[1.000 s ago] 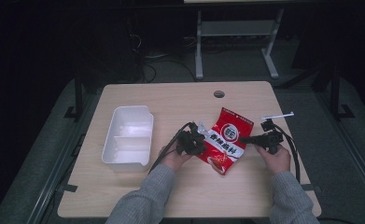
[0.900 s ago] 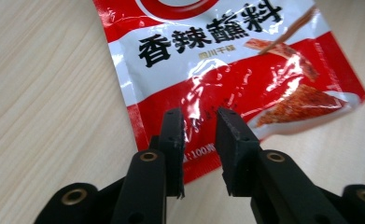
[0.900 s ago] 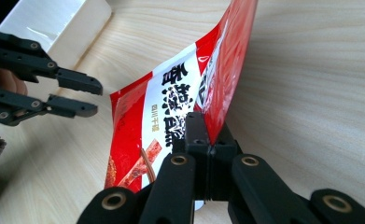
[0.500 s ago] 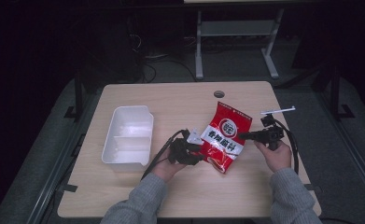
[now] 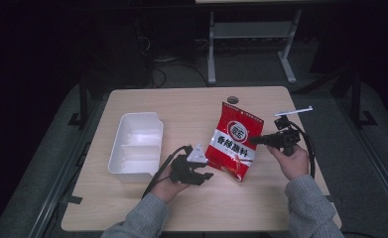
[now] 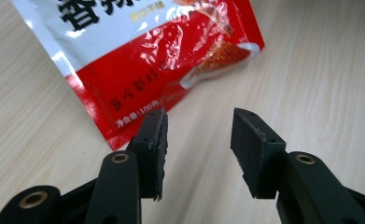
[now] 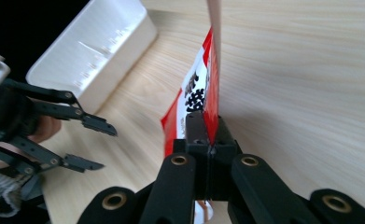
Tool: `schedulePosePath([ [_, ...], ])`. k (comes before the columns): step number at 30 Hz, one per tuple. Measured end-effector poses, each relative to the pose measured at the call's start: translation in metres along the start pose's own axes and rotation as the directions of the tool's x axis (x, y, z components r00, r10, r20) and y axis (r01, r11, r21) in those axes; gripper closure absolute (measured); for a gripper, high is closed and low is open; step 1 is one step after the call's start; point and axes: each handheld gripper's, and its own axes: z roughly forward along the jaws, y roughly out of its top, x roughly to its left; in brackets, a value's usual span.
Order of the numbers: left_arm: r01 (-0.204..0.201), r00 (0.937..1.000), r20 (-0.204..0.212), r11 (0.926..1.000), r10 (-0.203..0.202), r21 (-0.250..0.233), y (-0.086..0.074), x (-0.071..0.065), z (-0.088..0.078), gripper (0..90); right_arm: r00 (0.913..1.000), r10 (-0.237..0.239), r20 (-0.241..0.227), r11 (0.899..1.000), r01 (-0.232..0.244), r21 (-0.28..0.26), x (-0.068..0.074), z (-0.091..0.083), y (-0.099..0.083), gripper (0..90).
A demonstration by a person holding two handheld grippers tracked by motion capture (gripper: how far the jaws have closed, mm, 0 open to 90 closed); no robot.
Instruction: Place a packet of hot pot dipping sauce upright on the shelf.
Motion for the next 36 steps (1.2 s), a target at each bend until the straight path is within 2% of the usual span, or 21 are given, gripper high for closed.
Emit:
schedulePosePath([
  [8,-0.017,0.9998,0.000,0.9998,0.017,-0.008,-0.014,-0.010,-0.012,51.0,0.9991,-0.031,-0.030,1.000,0.031,-0.001,0.017,-0.002,0.009,89.6],
  [16,-0.023,0.9997,0.000,0.9997,0.023,-0.001,-0.026,-0.014,-0.019,50.0,0.9971,-0.057,-0.050,0.998,0.057,-0.007,0.031,-0.002,0.013,89.8],
  [23,-0.011,0.9999,-0.001,0.9999,0.011,-0.010,-0.037,-0.016,-0.025,49.1,0.9916,-0.114,-0.062,0.993,0.112,-0.025,0.054,-0.001,0.022,90.0],
  [27,-0.008,1.0000,-0.003,0.9999,0.008,-0.012,-0.044,-0.017,-0.031,48.3,0.9870,-0.152,-0.053,0.988,0.150,-0.029,0.067,0.003,0.028,90.0],
  [36,0.004,1.0000,-0.003,1.0000,-0.004,-0.007,-0.055,-0.017,-0.037,47.3,0.9862,-0.152,-0.066,0.987,0.148,-0.061,0.078,0.010,0.038,90.0],
])
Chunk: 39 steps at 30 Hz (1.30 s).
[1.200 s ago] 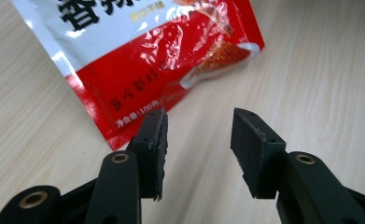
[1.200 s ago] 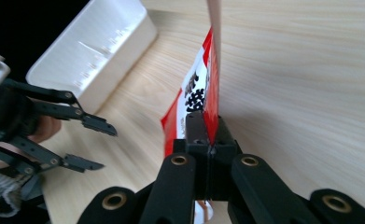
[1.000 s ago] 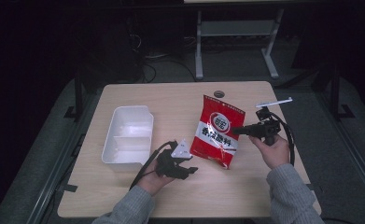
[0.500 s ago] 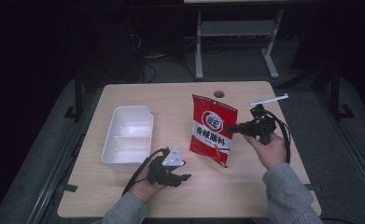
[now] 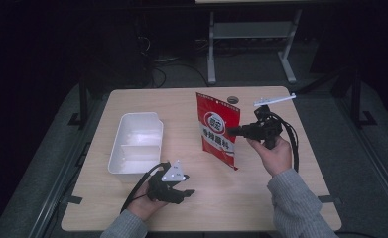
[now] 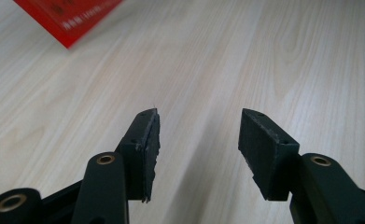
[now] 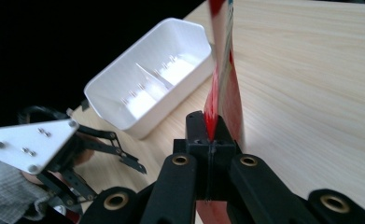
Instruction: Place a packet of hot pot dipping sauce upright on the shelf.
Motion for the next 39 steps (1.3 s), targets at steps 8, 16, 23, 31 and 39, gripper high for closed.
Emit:
schedulePosePath([
  [8,0.007,1.0000,0.001,1.0000,-0.007,0.005,-0.010,0.000,-0.005,46.2,0.9996,-0.021,-0.018,0.999,0.020,-0.029,0.011,0.011,0.015,90.0],
  [16,0.002,1.0000,0.002,1.0000,-0.002,0.009,-0.015,-0.003,-0.006,44.9,0.9981,-0.043,-0.043,0.998,0.041,-0.044,0.023,0.024,0.031,90.0],
  [23,-0.001,1.0000,0.007,1.0000,0.001,-0.005,-0.016,-0.006,-0.012,43.6,0.9964,-0.058,-0.061,0.997,0.055,-0.045,0.031,0.040,0.044,90.0],
  [31,0.004,0.9999,0.013,1.0000,-0.004,0.000,-0.024,-0.009,-0.018,43.0,0.9949,-0.065,-0.078,0.997,0.060,-0.056,0.037,0.054,0.056,90.0],
  [39,0.000,0.9999,0.012,0.9999,0.000,0.011,-0.029,-0.011,-0.019,42.3,0.9908,-0.080,-0.110,0.995,0.073,-0.066,0.043,0.070,0.070,90.0],
])
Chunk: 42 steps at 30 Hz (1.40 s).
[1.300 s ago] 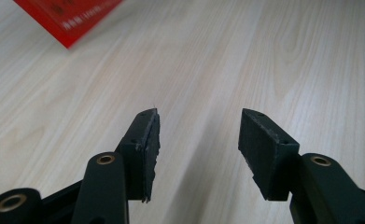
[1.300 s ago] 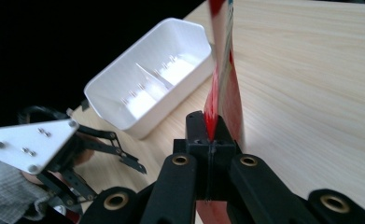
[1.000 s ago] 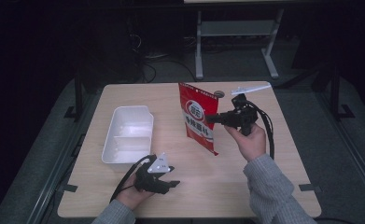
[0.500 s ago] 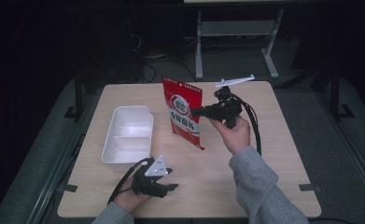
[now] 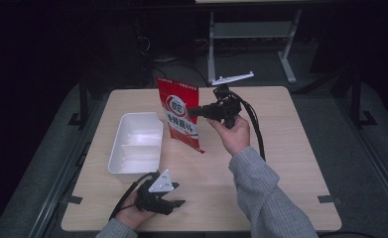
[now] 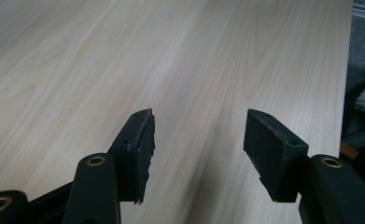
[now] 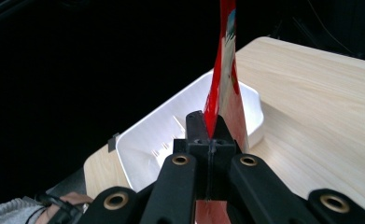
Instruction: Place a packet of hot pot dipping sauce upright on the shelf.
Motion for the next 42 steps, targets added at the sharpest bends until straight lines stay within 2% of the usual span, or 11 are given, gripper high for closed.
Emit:
schedulePosePath([
  [11,-0.001,0.9999,-0.010,1.0000,0.001,0.000,-0.007,0.000,-0.007,41.9,0.9995,-0.028,-0.011,1.000,0.028,0.011,0.008,0.027,0.014,90.0],
  [22,0.003,0.9999,-0.011,1.0000,-0.003,-0.002,-0.009,0.002,-0.009,41.7,0.9976,-0.066,-0.019,0.998,0.066,-0.004,0.015,0.054,0.029,90.0],
  [33,-0.003,1.0000,-0.009,1.0000,0.003,0.008,-0.011,0.002,-0.008,41.1,0.9949,-0.096,-0.032,0.995,0.095,-0.030,0.013,0.083,0.038,90.0],
  [42,-0.004,1.0000,-0.008,0.9999,0.004,0.010,-0.012,0.003,-0.007,41.0,0.9930,-0.111,-0.040,0.993,0.110,-0.040,0.007,0.118,0.037,90.0],
])
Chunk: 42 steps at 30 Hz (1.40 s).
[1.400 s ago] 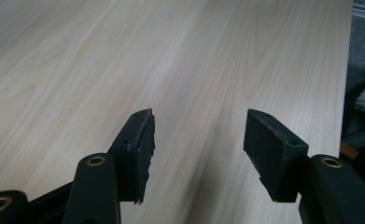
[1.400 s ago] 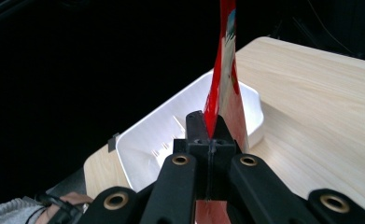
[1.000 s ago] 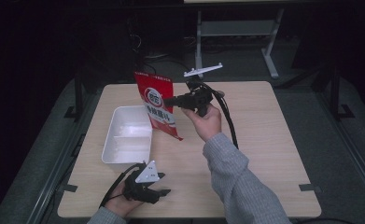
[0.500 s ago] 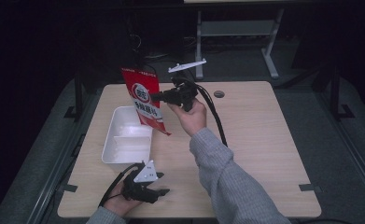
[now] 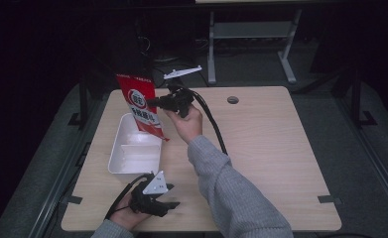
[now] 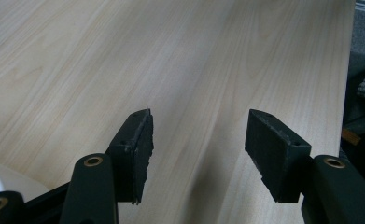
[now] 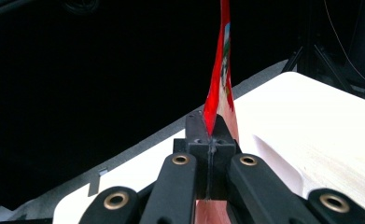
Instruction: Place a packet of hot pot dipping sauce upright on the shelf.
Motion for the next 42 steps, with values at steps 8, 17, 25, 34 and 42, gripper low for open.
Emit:
schedulePosePath([
  [8,-0.006,1.0000,0.006,1.0000,0.006,0.000,0.000,0.000,0.001,40.9,0.9996,-0.029,0.008,1.000,0.029,0.001,-0.003,0.026,-0.003,90.0],
  [17,-0.011,0.9999,0.008,0.9999,0.011,-0.001,0.001,0.001,0.001,40.8,0.9992,-0.030,0.028,0.999,0.031,-0.011,-0.006,0.042,-0.012,90.0],
  [25,-0.012,0.9999,0.008,0.9999,0.012,-0.001,0.000,0.001,0.000,40.7,0.9995,-0.004,0.032,1.000,0.005,-0.021,-0.014,0.047,-0.021,90.0],
  [34,-0.009,0.9999,0.008,1.0000,0.009,-0.003,0.001,0.001,0.001,40.5,0.9967,-0.031,0.075,1.000,0.031,0.001,-0.014,0.044,-0.025,90.0],
  [42,-0.008,0.9999,0.009,1.0000,0.008,0.000,0.000,0.001,0.001,40.4,0.9942,-0.061,0.089,0.997,0.057,0.042,-0.011,0.039,-0.029,89.9],
])
